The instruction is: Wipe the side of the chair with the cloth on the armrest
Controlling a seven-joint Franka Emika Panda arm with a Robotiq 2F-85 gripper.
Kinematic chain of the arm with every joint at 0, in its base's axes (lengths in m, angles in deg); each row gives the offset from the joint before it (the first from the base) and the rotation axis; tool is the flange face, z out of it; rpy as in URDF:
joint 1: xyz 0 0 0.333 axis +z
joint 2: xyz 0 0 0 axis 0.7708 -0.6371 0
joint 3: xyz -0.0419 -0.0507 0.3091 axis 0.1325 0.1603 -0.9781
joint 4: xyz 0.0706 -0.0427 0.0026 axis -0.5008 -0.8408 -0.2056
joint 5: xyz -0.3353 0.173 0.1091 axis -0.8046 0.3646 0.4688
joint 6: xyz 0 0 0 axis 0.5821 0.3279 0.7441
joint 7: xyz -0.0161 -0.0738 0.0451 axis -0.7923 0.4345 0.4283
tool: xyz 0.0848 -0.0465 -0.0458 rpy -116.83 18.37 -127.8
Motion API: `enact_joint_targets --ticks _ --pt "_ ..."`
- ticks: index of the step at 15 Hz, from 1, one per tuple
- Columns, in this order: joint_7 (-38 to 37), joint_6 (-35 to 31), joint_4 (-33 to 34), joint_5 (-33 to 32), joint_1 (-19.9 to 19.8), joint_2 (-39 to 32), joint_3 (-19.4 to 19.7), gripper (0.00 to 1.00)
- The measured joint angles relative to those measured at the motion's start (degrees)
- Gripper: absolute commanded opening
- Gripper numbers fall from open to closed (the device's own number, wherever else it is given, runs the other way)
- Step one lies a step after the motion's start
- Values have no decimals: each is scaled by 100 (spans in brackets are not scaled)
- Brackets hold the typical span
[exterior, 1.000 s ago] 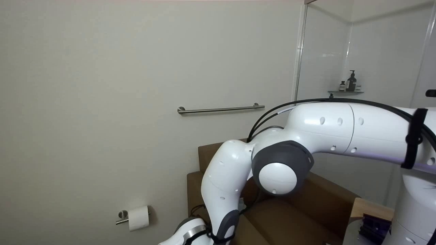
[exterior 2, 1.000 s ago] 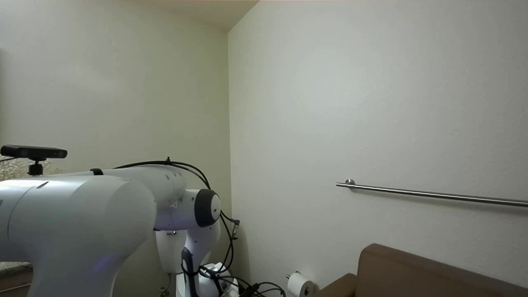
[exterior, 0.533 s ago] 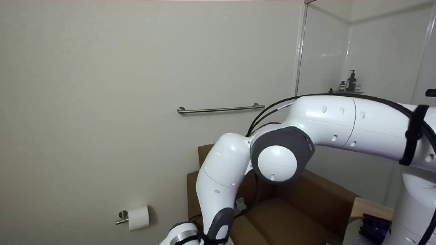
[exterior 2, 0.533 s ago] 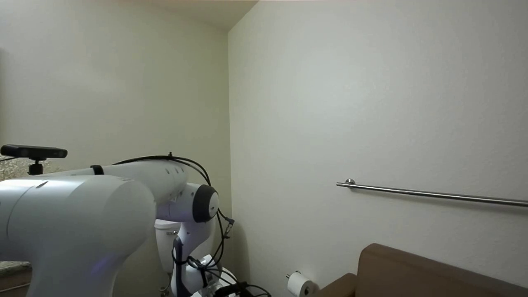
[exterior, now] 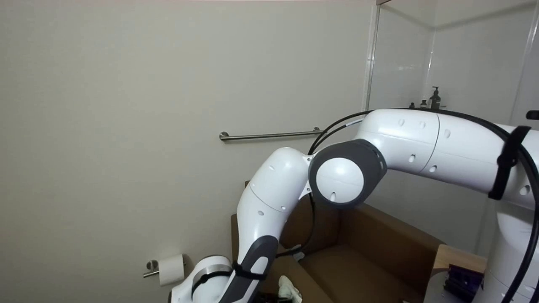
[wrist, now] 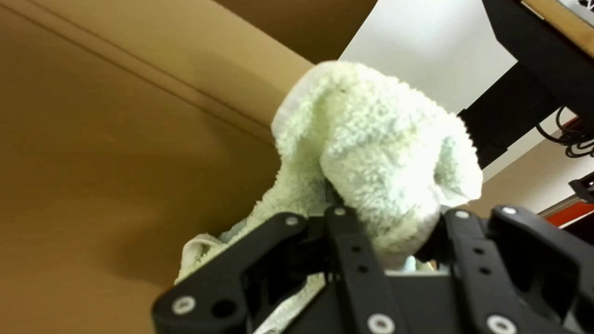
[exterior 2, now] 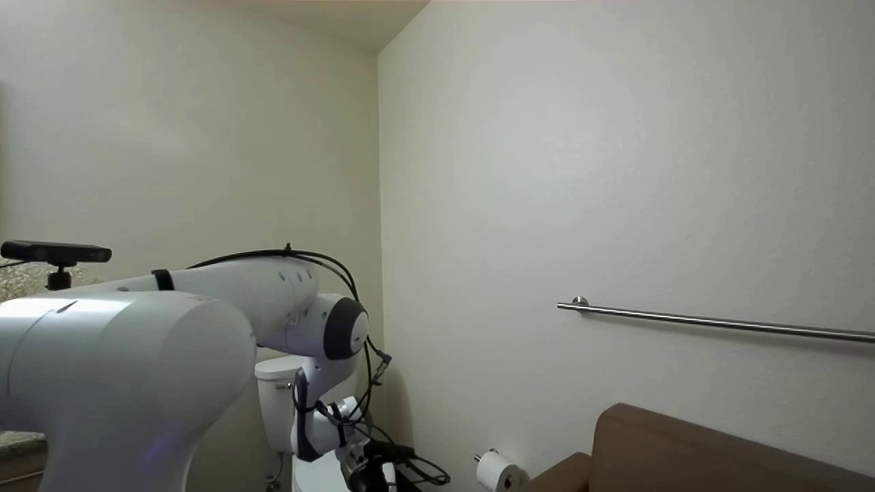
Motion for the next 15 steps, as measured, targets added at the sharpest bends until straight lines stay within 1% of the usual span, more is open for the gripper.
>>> enact_joint_targets --ticks 3,7,11,15 --pt "-29 31 324 5 -126 107 32 8" --pt "-62 -340 1177 10 -403 114 231 8" --pt "-173 -983 2011 29 -637 -7 573 8" --pt "-768 -1958 2636 17 -623 -540 1039 8"
